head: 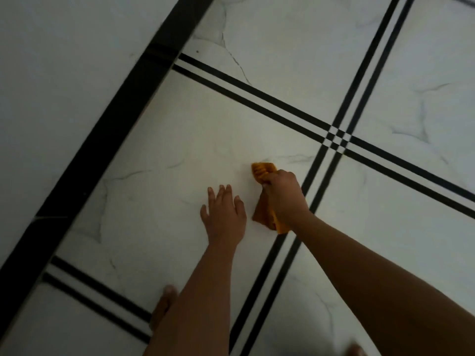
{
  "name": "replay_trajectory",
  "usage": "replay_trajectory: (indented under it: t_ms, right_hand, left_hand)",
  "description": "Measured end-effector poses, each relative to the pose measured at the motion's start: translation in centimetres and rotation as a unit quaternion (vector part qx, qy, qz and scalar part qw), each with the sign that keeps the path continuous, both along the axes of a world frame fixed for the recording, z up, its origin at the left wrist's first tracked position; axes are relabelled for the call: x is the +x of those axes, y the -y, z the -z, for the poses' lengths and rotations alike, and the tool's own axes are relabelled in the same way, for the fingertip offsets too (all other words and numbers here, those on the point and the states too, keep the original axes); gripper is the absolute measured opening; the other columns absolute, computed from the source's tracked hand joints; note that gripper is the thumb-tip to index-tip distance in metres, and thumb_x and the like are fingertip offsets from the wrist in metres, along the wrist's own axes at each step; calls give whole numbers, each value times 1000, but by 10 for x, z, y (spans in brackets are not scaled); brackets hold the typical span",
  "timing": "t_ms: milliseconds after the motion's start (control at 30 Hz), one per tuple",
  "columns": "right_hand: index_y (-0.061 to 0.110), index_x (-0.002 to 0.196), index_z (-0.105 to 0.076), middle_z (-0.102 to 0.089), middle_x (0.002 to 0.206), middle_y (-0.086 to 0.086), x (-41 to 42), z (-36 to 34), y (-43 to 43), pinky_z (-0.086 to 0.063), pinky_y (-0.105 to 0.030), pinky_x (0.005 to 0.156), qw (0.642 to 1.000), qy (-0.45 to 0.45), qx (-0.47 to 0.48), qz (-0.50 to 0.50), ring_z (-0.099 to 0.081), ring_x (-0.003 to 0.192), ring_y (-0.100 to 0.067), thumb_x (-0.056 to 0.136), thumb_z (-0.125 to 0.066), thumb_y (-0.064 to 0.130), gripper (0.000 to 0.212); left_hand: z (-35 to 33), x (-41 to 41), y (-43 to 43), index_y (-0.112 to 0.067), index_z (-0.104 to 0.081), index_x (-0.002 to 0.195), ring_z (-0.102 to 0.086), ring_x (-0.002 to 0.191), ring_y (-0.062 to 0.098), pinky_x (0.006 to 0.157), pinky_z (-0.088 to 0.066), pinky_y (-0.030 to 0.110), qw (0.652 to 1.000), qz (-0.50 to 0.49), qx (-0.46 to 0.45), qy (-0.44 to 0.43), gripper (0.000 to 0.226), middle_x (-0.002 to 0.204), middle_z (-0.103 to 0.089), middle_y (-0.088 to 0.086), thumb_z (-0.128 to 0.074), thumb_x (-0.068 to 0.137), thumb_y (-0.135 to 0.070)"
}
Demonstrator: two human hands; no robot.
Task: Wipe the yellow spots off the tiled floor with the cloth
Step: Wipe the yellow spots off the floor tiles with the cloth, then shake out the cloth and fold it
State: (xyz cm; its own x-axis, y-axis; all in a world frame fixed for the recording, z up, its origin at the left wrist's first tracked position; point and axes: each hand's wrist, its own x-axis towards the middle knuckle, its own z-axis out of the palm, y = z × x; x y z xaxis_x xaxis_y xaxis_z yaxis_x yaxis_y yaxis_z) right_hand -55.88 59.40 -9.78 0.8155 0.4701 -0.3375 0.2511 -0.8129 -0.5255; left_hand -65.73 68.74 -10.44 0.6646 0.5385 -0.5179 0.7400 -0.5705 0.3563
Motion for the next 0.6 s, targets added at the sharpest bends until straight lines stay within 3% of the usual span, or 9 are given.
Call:
replay_trajectory:
  t_ms: [133,200,300,400,600]
  right_hand:
    - [1,95,-66,-65,90,-12,-12,-107,34,-45,-22,65,986,-67,37,146,-59,76,-20,93,-44,5,23]
    - [2,93,-65,-62,82,-8,-17,-178,47,-39,-16,54,975,-96,70,190,-53,63,-11,92,-46,4,18]
    - [2,95,-64,-61,82,-7,-17,-303,70,-41,-17,58,944,-138,134,267,-55,70,-15,89,-53,3,13]
    - [8,108,-59,-64,93,-7,-5,-424,104,-44,-19,63,914,-155,198,319,-60,83,-19,87,-57,4,21]
    - [21,125,-50,-65,88,-10,29,-617,186,-47,-21,63,899,-157,279,298,-62,81,-20,86,-56,-1,45]
  left_hand:
    - [-99,-3,34,-17,-31,143,-15,142,23,112,-20,46,992,-74,-90,40,45,151,-30,6,-30,100,-30]
    - [-165,-2,50,-20,-34,142,-26,139,26,111,-25,47,976,-133,-164,63,44,148,-36,9,-33,99,-30]
    - [-285,7,71,-22,-41,138,-39,131,24,110,-29,42,959,-149,-221,96,41,141,-45,6,-38,98,-30]
    - [-404,25,97,-22,-49,132,-49,122,21,103,-36,33,956,-117,-238,128,37,131,-55,3,-42,97,-29]
    - [-591,72,158,-27,-59,119,-60,103,20,94,-47,44,950,-39,-254,177,39,108,-65,-2,-47,82,-33]
